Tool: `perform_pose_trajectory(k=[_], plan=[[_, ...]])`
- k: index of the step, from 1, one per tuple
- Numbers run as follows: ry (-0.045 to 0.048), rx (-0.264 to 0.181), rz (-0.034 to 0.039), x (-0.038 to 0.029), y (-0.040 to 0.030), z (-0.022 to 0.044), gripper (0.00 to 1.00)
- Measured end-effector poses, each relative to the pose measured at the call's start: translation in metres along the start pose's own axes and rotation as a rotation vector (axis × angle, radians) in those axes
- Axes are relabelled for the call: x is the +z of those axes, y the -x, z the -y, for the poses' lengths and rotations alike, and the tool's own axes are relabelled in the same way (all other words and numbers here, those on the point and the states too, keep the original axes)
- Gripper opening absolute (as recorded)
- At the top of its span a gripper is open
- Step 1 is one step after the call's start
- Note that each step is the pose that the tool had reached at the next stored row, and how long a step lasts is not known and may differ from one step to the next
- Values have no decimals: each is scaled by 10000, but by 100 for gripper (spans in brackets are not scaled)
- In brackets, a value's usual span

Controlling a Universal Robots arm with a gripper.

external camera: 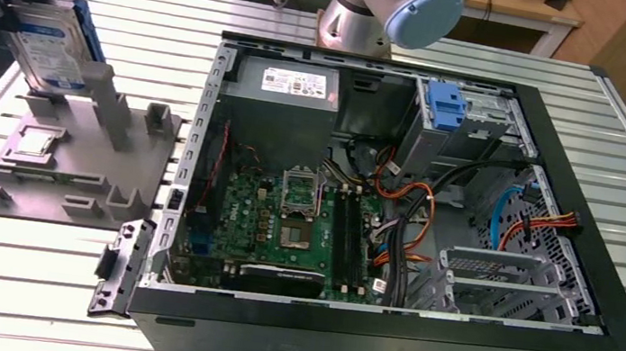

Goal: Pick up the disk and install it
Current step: 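Pick up the disk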

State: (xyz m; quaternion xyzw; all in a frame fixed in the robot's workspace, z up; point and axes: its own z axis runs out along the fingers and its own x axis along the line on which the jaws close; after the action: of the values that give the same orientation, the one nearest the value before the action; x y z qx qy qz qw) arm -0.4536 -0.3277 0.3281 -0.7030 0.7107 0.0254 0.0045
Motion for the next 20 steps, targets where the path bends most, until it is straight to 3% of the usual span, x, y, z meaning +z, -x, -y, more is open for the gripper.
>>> perform_pose_trajectory(k=[14,20], plan=[[-3,0,2,-99,4,-3,37],[-3,1,2,-172,7,-5,37]])
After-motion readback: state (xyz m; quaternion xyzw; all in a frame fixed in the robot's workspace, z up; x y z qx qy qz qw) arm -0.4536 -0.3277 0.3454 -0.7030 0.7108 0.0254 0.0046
